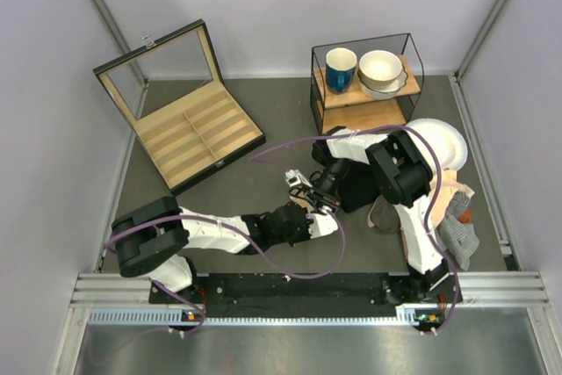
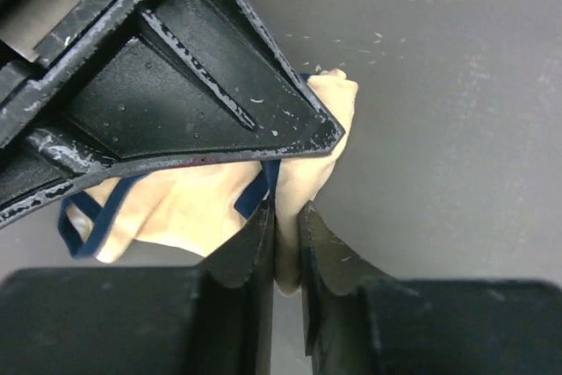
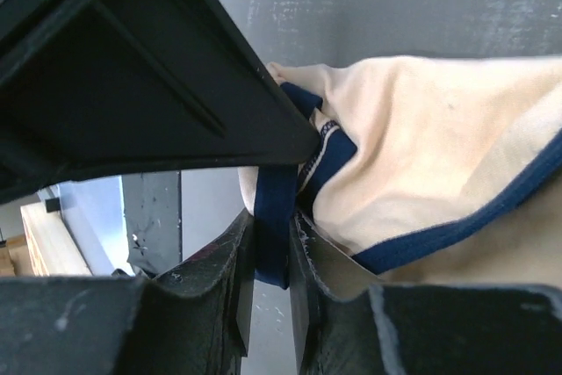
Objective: Roll the underwear
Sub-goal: Roll the underwear to the center of the board.
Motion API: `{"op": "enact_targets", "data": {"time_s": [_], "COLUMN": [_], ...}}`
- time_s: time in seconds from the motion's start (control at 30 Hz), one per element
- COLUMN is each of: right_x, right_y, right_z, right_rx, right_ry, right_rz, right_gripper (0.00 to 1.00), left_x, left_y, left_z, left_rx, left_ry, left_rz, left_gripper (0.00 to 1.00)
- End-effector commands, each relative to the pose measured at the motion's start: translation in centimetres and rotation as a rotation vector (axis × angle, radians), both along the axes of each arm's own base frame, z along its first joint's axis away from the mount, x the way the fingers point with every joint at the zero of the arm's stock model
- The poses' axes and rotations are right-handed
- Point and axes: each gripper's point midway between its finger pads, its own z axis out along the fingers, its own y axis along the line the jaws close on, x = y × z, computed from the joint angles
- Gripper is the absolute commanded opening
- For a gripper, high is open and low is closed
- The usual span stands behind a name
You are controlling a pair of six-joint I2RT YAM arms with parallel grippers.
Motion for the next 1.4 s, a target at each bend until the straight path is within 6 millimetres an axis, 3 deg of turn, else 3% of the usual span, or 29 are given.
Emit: {"op": "enact_targets", "data": {"time_s": [0.0, 0.03, 0.23, 0.3, 0.33, 0.4, 0.5, 0.53, 0.6, 0.63, 0.7, 0.8, 0.87, 0.9, 1.07, 1.13, 1.37], "right_x": [-0.6, -0.4, 3.7, 5.7, 6.1, 7.3, 7.4, 6.4, 5.4, 4.4, 3.7, 2.4, 2.9, 2.3, 3.4, 3.5, 3.8], "right_y": [-1.1, -1.0, -1.9, -2.8, -3.2, -3.7, -4.1, -4.3, -3.9, -3.9, -3.5, -2.7, -1.1, -0.8, 1.3, 1.0, -0.2], "right_z": [1.7, 2.0, 5.8, 6.5, 7.5, 8.2, 10.1, 9.8, 11.4, 10.7, 11.3, 9.2, 8.4, 7.7, 5.0, 2.9, -1.0], "right_rx": [-0.026, -0.014, 0.106, 0.132, 0.151, 0.188, 0.279, 0.303, 0.425, 0.450, 0.511, 0.499, 0.485, 0.475, 0.379, 0.320, 0.195], "right_ry": [0.036, 0.027, -0.147, -0.223, -0.266, -0.342, -0.488, -0.494, -0.592, -0.606, -0.713, -0.844, -0.981, -1.008, -1.137, -1.139, -1.110], "right_rz": [-0.004, -0.011, -0.158, -0.226, -0.246, -0.277, -0.262, -0.247, -0.183, -0.154, -0.077, 0.027, 0.113, 0.144, 0.268, 0.308, 0.361], "right_gripper": [0.24, 0.25, 0.36, 0.36, 0.36, 0.37, 0.37, 0.37, 0.38, 0.41, 0.47, 0.54, 0.57, 0.58, 0.58, 0.58, 0.53], "left_x": [0.5, 0.3, -2.2, -1.4, -2.2, -1.0, -0.5, 0.1, 0.1, 0.2, 0.7, 0.8, 1.3, 1.3, 1.9, 2.0, 2.8], "left_y": [0.2, 0.1, 0.5, 1.2, 1.1, 2.0, 2.2, 2.4, 2.2, 2.7, 2.7, 3.2, 3.4, 3.5, 3.7, 3.6, 3.1], "left_z": [-0.3, -0.4, -1.1, -1.2, -1.3, -1.6, -2.2, -2.8, -3.4, -3.9, -4.3, -5.9, -6.2, -6.4, -6.5, -6.4, -5.0], "left_rx": [0.049, 0.046, -0.049, -0.088, -0.111, -0.143, -0.159, -0.166, -0.165, -0.157, -0.154, -0.150, -0.167, -0.169, -0.193, -0.203, -0.289], "left_ry": [0.017, 0.034, 0.357, 0.450, 0.547, 0.664, 0.836, 0.898, 0.996, 1.051, 1.097, 1.199, 1.213, 1.225, 1.230, 1.233, 1.209], "left_rz": [0.042, 0.041, 0.045, 0.090, 0.074, 0.161, 0.224, 0.276, 0.290, 0.336, 0.360, 0.430, 0.449, 0.463, 0.485, 0.492, 0.489], "left_gripper": [0.07, 0.01, 0.00, 0.00, 0.00, 0.00, 0.00, 0.00, 0.00, 0.00, 0.00, 0.01, 0.01, 0.03, 0.07, 0.09, 0.23]}}
